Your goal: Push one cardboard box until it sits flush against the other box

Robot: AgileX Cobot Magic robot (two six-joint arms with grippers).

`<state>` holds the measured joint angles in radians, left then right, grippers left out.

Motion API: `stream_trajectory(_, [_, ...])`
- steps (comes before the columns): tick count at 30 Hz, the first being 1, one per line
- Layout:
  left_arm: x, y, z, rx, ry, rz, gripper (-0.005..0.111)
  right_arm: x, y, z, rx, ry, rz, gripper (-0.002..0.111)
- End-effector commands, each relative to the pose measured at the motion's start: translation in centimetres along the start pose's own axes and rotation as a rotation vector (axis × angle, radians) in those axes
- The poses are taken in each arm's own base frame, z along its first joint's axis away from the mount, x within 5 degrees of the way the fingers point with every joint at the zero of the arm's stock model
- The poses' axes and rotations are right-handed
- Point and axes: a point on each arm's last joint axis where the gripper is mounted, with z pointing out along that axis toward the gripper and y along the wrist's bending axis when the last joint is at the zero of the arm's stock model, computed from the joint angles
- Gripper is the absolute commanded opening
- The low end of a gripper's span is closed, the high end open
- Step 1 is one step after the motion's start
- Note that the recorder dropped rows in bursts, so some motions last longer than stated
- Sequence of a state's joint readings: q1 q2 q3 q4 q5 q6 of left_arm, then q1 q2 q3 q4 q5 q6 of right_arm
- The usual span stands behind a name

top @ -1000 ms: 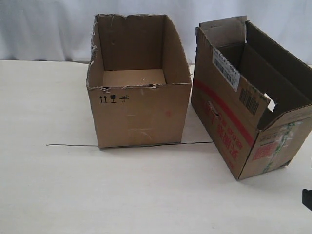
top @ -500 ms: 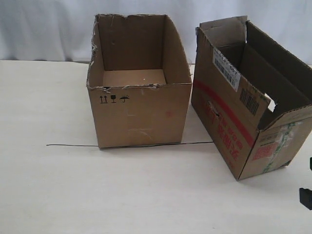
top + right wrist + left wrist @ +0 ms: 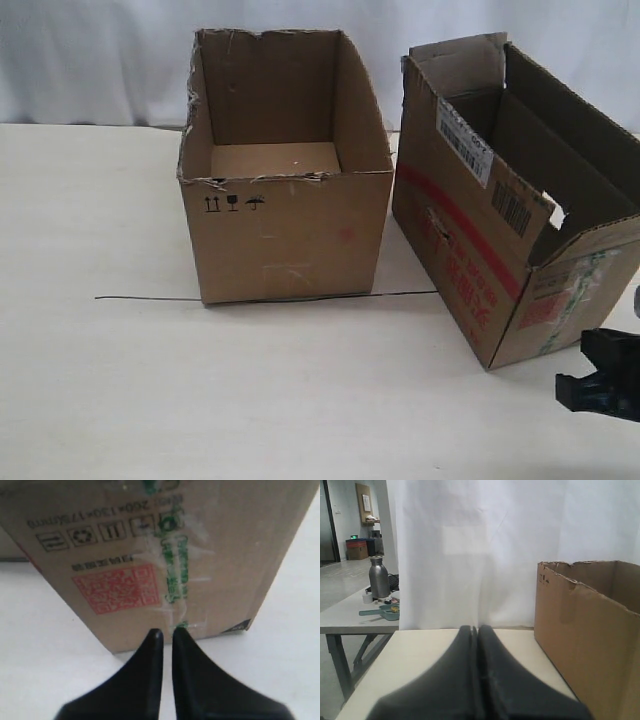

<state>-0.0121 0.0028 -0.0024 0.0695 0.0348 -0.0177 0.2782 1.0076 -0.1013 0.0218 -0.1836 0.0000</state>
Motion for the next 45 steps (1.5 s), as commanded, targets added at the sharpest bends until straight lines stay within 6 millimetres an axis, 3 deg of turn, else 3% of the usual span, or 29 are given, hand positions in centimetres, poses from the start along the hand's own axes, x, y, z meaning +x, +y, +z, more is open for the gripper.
stream_trajectory(1, [0.1,0.0,0.0,0.003,-0.001,-0.004,0.000,-0.3,0.0,0.0,0.002,-0.106,-0.039,0.005])
stream_trajectory(15, [0.1,0.0,0.0,0.003,-0.001,-0.003,0.000,-0.2,0.8,4.0,-0.079,-0.193,-0.085,0.005])
stream_trajectory(20, [0.1,0.0,0.0,0.003,-0.001,-0.003,0.000,-1.0,1.0,5.1,-0.099,-0.236,-0.070,0.005])
stream_trajectory(26, [0.1,0.0,0.0,0.003,-0.001,-0.003,0.000,-3.3,1.4,7.6,-0.139,-0.266,-0.064,0.005])
stream_trajectory(36, [0.1,0.0,0.0,0.003,-0.001,-0.003,0.000,-5.0,2.3,11.4,-0.224,-0.259,-0.083,0.005])
stream_trajectory(41, [0.1,0.0,0.0,0.003,-0.001,-0.005,0.000,-5.4,2.5,11.5,-0.247,-0.272,-0.088,0.005])
stream_trajectory(45, [0.1,0.0,0.0,0.003,-0.001,-0.005,0.000,-5.5,2.9,9.6,-0.302,-0.288,-0.068,0.005])
